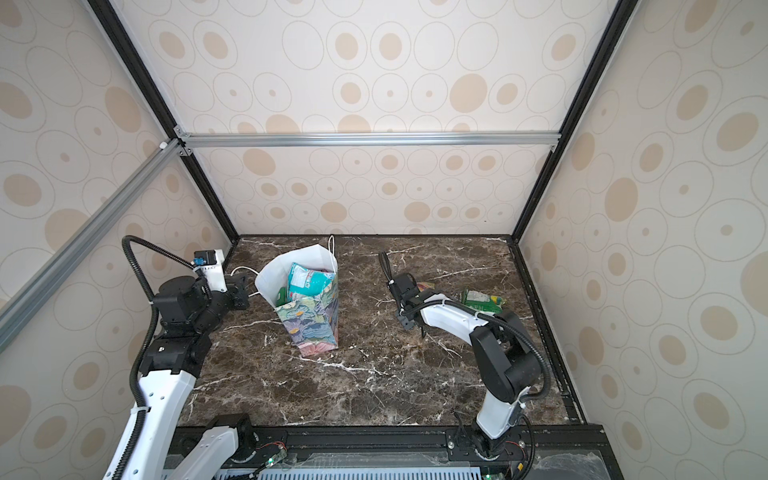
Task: Place the snacks into the paper bag
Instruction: 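Close the right gripper on the Fruits packet's bottom edge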
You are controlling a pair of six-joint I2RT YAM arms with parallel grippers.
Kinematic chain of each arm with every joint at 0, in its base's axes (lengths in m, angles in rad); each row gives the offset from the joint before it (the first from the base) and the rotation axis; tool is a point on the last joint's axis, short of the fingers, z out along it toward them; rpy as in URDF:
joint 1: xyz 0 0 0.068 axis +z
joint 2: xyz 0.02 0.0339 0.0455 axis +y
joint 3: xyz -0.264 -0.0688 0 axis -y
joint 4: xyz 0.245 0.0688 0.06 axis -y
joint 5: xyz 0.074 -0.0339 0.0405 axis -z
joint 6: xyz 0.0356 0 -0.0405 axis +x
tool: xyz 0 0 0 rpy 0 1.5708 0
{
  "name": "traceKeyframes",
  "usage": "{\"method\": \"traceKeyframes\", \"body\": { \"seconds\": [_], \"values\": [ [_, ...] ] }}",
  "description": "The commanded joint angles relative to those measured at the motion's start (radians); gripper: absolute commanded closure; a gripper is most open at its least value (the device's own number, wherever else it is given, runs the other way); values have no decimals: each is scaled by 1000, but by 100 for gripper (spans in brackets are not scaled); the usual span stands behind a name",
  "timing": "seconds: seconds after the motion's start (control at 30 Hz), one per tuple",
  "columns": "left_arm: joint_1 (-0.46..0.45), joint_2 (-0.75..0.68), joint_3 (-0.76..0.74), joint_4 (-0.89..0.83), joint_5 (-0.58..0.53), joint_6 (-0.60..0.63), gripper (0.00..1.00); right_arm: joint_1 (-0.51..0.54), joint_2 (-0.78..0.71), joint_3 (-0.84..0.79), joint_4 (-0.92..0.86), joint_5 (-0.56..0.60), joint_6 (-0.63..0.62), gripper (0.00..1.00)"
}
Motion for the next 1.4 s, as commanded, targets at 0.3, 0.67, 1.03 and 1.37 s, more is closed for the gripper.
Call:
{"method": "traceKeyframes", "body": {
  "seconds": [0.3,0.67,1.03,1.37],
  "values": [
    [6,-3,14,3,-19,9,100,51,109,39,84,217,-48,52],
    [6,-5,14,2,-24,12,100,49,157,57,126,250,-78,68],
    [6,-7,13,2,-19,12,100,49,132,51,130,244,-56,94],
    [6,-15,16,-1,-23,18,100,33,32,45,113,156,13,100]
  ]
}}
